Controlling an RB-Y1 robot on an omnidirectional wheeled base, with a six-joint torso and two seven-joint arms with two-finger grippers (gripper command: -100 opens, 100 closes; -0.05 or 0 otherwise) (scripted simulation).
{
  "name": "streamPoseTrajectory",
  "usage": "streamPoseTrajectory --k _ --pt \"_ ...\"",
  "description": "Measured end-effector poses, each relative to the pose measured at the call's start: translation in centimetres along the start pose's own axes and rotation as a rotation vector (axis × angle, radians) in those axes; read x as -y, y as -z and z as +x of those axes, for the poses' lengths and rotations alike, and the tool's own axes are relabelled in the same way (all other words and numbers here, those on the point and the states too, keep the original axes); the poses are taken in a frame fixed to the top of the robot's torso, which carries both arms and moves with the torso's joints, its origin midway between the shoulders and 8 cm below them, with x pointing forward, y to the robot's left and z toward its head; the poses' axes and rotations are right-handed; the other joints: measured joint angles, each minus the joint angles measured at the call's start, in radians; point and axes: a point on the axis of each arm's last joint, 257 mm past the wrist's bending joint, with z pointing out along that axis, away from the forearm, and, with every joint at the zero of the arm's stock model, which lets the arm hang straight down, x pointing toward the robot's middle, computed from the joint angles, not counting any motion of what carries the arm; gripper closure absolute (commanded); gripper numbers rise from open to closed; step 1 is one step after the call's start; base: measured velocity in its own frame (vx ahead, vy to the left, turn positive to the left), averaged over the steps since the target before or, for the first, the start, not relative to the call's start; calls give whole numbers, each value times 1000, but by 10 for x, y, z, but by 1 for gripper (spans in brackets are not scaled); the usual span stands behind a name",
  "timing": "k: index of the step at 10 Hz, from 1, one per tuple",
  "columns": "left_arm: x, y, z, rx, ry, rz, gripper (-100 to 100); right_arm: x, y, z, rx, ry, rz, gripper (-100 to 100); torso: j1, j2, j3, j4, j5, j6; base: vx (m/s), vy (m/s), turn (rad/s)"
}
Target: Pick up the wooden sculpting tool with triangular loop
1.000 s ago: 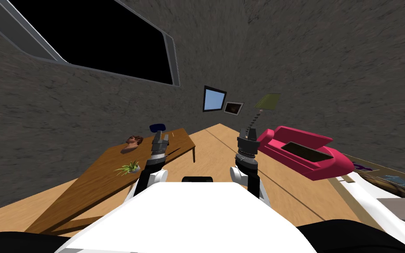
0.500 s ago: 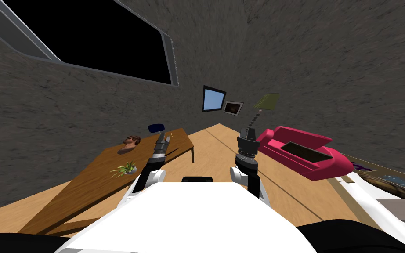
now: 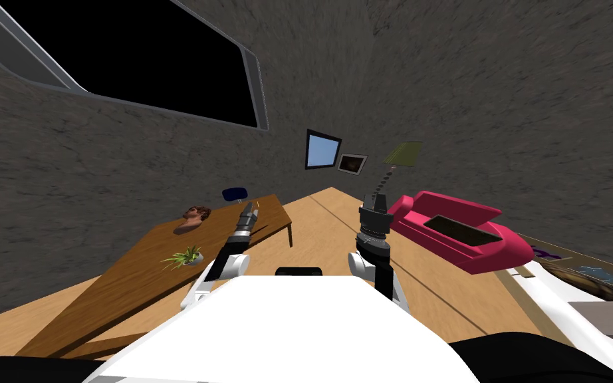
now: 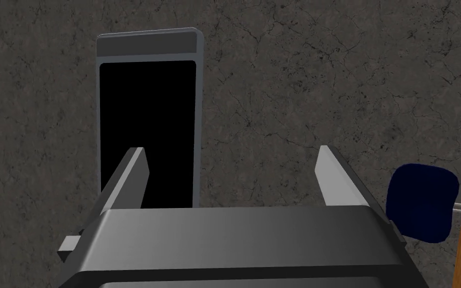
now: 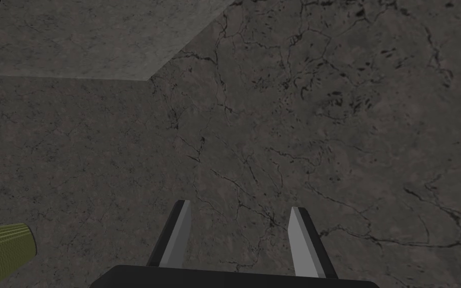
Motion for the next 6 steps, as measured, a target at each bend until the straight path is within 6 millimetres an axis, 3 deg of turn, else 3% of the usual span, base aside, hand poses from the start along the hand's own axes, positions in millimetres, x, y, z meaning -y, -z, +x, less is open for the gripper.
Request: streamPoseTrajectory --k 3,6 --pt "-25 -6 -7 1 2 -82 -100 0 0 0 0 0 0 0 0 0 0 0 0 0 16 -52 -2" --pt "-70 -8 -22 12 12 -201 -100 0 0 0 0 0 0 0 -1 -1 0 0 0 0 28 -60 1"
